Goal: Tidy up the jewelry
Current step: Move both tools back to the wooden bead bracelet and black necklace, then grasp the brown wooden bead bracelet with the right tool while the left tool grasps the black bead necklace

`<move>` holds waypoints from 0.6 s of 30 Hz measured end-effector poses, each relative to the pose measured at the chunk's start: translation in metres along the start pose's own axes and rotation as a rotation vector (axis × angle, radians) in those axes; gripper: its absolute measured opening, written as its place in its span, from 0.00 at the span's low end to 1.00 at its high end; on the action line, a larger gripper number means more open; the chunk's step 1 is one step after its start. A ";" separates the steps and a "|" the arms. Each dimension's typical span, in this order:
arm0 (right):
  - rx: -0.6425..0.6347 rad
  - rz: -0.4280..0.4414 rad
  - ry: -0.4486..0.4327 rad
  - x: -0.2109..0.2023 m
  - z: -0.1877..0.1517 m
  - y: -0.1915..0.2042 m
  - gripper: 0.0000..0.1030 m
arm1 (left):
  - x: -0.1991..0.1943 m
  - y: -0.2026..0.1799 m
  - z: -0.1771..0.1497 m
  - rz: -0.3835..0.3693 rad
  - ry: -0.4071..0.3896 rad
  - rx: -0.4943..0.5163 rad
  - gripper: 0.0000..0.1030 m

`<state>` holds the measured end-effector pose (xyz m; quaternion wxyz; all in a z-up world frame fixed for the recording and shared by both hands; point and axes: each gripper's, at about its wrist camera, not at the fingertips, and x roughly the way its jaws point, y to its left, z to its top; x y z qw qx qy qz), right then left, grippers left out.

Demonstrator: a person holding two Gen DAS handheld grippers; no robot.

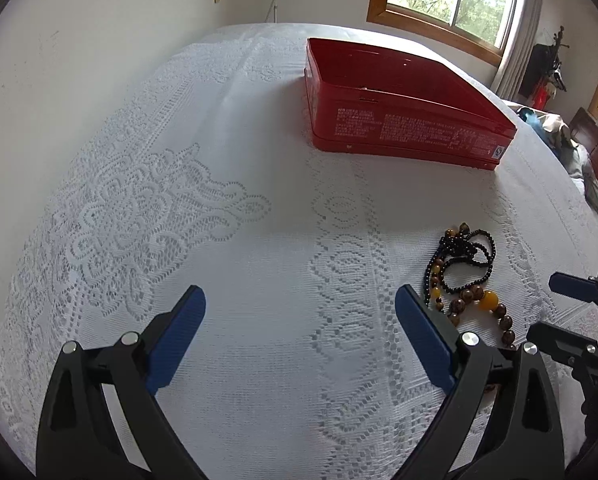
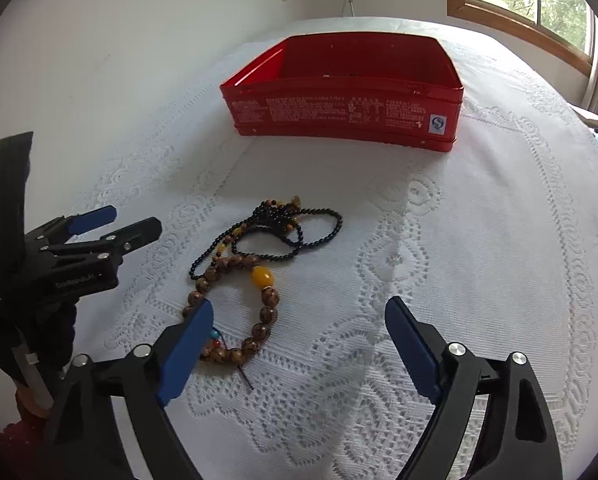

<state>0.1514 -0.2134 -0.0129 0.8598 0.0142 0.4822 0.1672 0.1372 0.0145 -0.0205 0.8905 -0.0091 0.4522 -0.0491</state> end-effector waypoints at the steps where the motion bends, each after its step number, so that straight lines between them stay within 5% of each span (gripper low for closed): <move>1: 0.005 0.015 0.011 0.001 -0.001 0.001 0.80 | 0.001 0.001 0.000 0.004 0.004 -0.007 0.92; 7: 0.024 0.043 0.073 0.010 -0.002 0.004 0.52 | -0.002 0.004 -0.001 0.011 -0.007 -0.021 0.92; 18: -0.002 0.062 0.116 0.027 0.001 0.014 0.21 | -0.002 0.001 0.000 -0.003 0.002 -0.013 0.92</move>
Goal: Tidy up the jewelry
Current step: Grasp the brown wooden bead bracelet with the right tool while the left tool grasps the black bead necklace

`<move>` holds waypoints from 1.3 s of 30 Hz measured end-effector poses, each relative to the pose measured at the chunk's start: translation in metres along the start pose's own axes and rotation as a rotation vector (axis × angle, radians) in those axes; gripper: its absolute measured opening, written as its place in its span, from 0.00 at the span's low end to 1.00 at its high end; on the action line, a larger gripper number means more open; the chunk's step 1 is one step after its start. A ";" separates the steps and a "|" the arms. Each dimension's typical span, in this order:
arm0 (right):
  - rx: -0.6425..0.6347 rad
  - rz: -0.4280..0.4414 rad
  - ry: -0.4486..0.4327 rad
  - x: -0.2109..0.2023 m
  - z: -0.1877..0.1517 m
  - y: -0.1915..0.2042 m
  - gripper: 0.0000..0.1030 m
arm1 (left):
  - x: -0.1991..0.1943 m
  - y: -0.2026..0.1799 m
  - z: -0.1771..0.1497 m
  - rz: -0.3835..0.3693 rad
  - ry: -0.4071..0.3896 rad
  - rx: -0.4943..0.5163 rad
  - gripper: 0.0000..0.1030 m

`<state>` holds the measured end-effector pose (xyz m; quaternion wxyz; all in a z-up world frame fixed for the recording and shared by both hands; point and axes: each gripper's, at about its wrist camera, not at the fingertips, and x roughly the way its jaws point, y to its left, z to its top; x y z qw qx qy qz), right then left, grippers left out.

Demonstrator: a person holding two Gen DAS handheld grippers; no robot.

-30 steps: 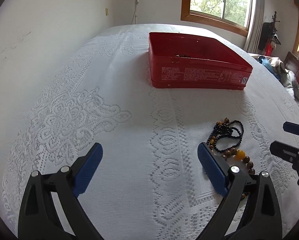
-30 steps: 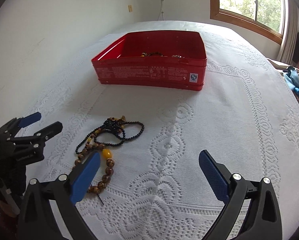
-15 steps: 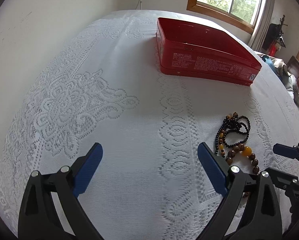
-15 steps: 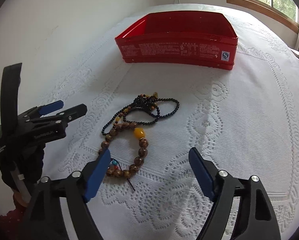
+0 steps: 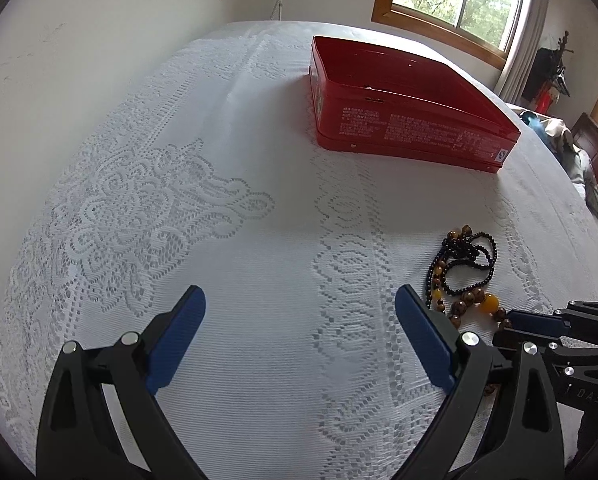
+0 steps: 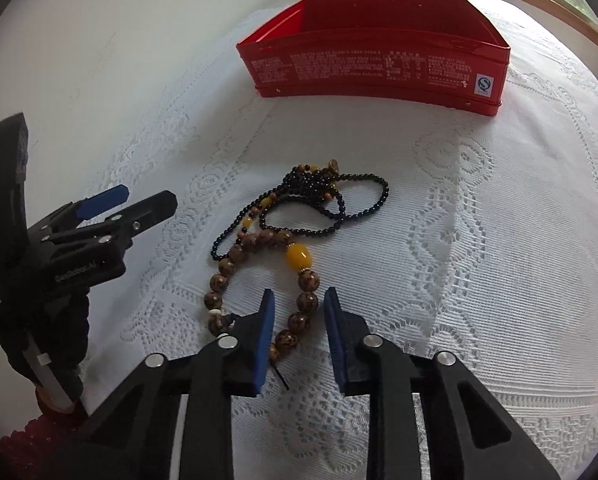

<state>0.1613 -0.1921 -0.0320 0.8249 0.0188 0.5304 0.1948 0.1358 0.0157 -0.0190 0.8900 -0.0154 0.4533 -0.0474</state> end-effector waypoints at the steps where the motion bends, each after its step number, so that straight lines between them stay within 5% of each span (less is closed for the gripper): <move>1: -0.015 -0.011 -0.003 0.002 0.000 0.003 0.20 | 0.000 -0.001 0.000 0.001 0.000 0.002 0.92; 5: -0.049 -0.037 -0.021 0.004 -0.001 0.008 0.12 | 0.003 -0.002 0.001 0.001 0.008 0.004 0.92; 17: 0.059 -0.029 -0.114 -0.047 -0.004 -0.040 0.10 | 0.013 -0.011 0.001 -0.035 0.036 0.004 0.92; 28: 0.146 -0.046 -0.138 -0.058 -0.006 -0.092 0.10 | 0.030 -0.068 0.026 -0.081 0.132 0.048 0.92; 39: 0.155 -0.005 -0.113 -0.047 -0.006 -0.099 0.10 | 0.063 -0.102 0.036 -0.103 0.177 0.091 0.92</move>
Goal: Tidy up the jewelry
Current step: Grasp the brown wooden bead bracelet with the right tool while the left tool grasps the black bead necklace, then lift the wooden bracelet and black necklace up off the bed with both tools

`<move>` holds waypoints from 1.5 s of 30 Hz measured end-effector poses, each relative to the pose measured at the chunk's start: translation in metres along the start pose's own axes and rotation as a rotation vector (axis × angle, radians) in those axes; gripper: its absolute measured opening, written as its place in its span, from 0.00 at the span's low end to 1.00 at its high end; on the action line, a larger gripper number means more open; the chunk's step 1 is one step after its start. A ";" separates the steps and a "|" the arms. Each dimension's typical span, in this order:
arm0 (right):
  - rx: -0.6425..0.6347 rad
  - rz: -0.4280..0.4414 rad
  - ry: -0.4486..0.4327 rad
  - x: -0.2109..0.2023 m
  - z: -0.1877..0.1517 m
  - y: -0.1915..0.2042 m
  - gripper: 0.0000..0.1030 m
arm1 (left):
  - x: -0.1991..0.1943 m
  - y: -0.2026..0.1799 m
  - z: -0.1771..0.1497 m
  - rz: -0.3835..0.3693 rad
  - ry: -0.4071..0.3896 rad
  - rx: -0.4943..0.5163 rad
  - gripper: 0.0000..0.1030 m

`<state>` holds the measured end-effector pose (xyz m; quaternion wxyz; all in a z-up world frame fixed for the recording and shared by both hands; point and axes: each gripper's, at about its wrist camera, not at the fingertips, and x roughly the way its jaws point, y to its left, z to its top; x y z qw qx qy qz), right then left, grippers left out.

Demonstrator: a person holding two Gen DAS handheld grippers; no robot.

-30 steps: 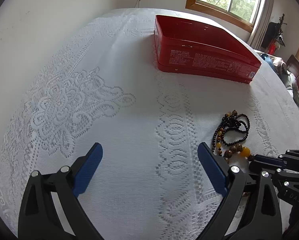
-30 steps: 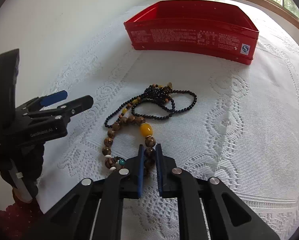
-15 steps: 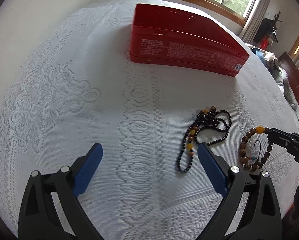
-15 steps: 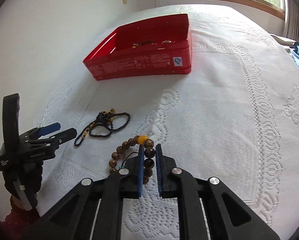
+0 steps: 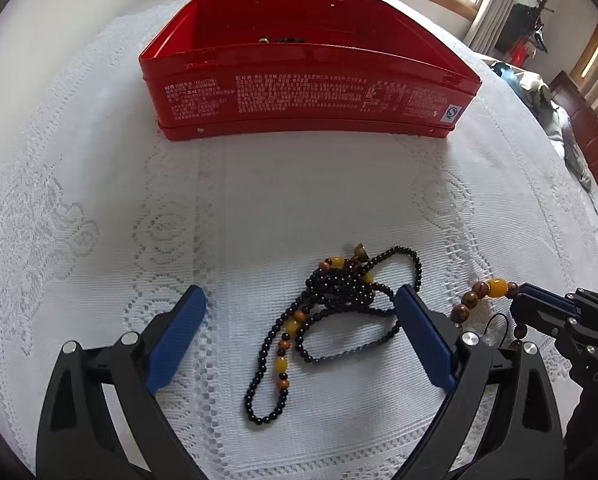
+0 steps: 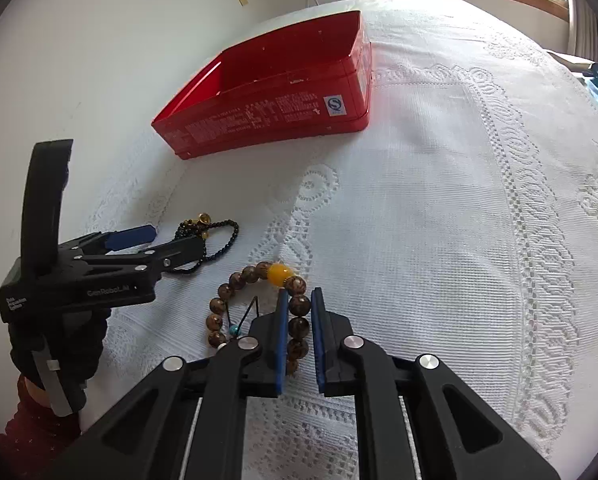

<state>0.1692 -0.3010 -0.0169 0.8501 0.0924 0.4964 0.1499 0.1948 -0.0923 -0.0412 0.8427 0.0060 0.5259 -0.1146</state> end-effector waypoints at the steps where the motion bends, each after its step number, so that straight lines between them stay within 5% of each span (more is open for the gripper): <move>1: 0.000 0.000 0.003 0.001 0.000 0.000 0.10 | 0.001 -0.001 0.000 0.005 -0.003 0.007 0.92; 5: -0.007 0.001 0.005 0.003 0.000 0.002 0.10 | 0.002 -0.012 -0.001 -0.025 0.004 0.043 0.90; 14: 0.002 0.001 0.006 0.006 0.000 0.001 0.10 | -0.002 -0.032 -0.007 0.007 -0.056 0.115 0.11; 26: 0.000 0.007 -0.010 0.001 -0.001 -0.001 0.10 | -0.035 0.013 -0.002 -0.051 -0.126 -0.020 0.07; 34: 0.004 -0.001 -0.003 0.004 -0.002 -0.003 0.10 | -0.050 0.018 -0.001 -0.074 -0.143 -0.021 0.07; 41: -0.009 0.010 0.002 0.002 -0.003 -0.001 0.11 | -0.030 0.022 0.002 -0.011 -0.079 -0.019 0.08; 43: -0.008 0.011 0.003 0.002 -0.003 -0.001 0.11 | -0.025 0.022 0.003 0.004 -0.063 -0.018 0.12; 45: -0.004 0.012 0.003 0.003 -0.002 -0.002 0.11 | -0.024 0.021 0.003 0.017 -0.069 -0.010 0.34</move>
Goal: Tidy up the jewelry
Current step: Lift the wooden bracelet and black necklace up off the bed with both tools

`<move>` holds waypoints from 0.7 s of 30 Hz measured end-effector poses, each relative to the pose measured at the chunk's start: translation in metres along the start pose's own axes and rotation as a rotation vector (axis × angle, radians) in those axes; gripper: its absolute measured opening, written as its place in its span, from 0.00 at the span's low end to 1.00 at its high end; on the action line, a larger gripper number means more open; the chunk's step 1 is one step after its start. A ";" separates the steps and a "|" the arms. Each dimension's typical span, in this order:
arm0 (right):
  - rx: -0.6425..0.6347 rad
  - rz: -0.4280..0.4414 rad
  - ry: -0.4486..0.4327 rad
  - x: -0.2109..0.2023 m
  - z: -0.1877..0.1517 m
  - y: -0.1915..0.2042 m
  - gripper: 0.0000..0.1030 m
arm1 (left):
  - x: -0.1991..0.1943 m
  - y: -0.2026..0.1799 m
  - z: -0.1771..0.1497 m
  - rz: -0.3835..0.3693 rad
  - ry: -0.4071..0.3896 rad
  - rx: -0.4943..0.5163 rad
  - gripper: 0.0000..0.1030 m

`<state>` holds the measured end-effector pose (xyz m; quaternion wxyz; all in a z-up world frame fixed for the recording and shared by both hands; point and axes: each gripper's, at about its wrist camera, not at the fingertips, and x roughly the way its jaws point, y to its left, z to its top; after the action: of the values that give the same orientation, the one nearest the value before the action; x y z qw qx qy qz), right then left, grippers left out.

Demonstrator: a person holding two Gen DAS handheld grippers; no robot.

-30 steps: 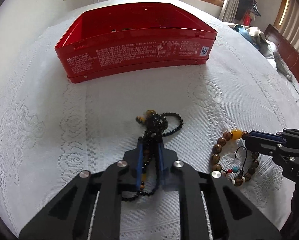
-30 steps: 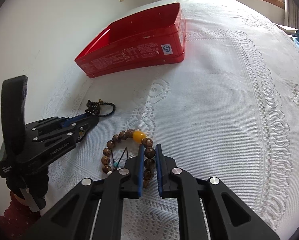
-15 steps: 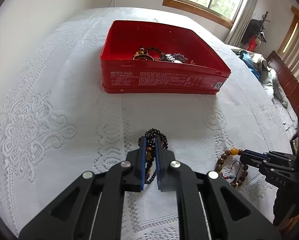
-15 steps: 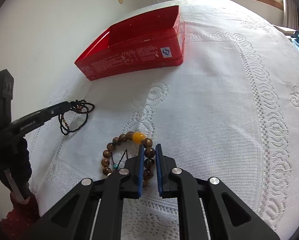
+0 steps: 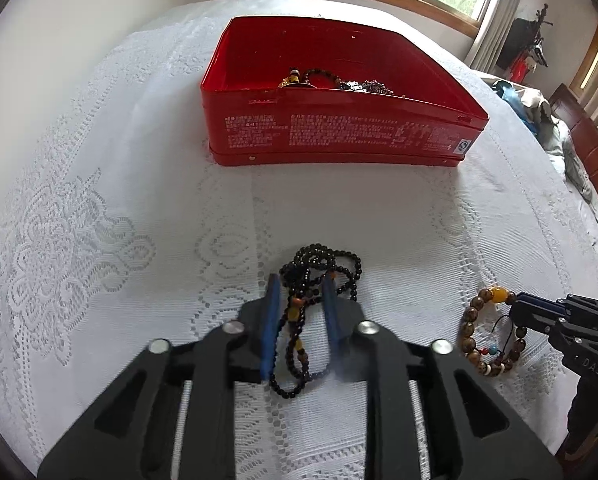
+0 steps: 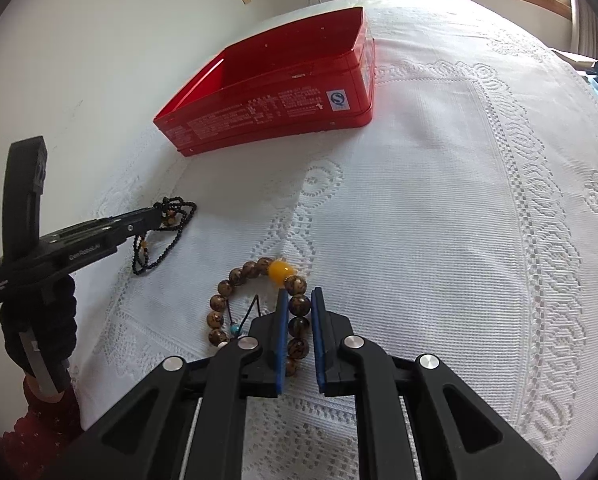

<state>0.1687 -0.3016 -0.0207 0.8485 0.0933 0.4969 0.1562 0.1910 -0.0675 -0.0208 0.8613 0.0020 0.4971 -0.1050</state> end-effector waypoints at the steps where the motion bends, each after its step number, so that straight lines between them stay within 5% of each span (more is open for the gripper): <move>1: 0.000 -0.003 0.000 0.001 0.000 0.000 0.11 | -0.001 -0.001 -0.001 0.008 -0.010 0.006 0.49; 5: 0.013 -0.013 0.012 0.007 0.002 -0.003 0.11 | -0.002 -0.013 -0.003 0.022 -0.032 0.064 0.62; 13: 0.003 -0.013 0.005 0.006 0.001 0.000 0.11 | 0.024 -0.021 -0.006 0.096 0.023 0.090 0.68; 15: 0.001 -0.014 0.005 0.006 0.002 0.001 0.11 | 0.024 -0.019 -0.005 0.074 0.030 0.069 0.60; 18: 0.001 -0.012 0.008 0.007 0.002 0.001 0.11 | 0.022 -0.015 -0.006 0.072 0.024 0.058 0.27; 21: 0.005 -0.010 0.009 0.008 0.002 -0.001 0.11 | 0.021 -0.009 -0.008 0.061 0.021 0.036 0.15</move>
<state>0.1741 -0.2993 -0.0263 0.8468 0.0920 0.5016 0.1511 0.1929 -0.0792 -0.0417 0.8588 0.0337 0.5036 -0.0877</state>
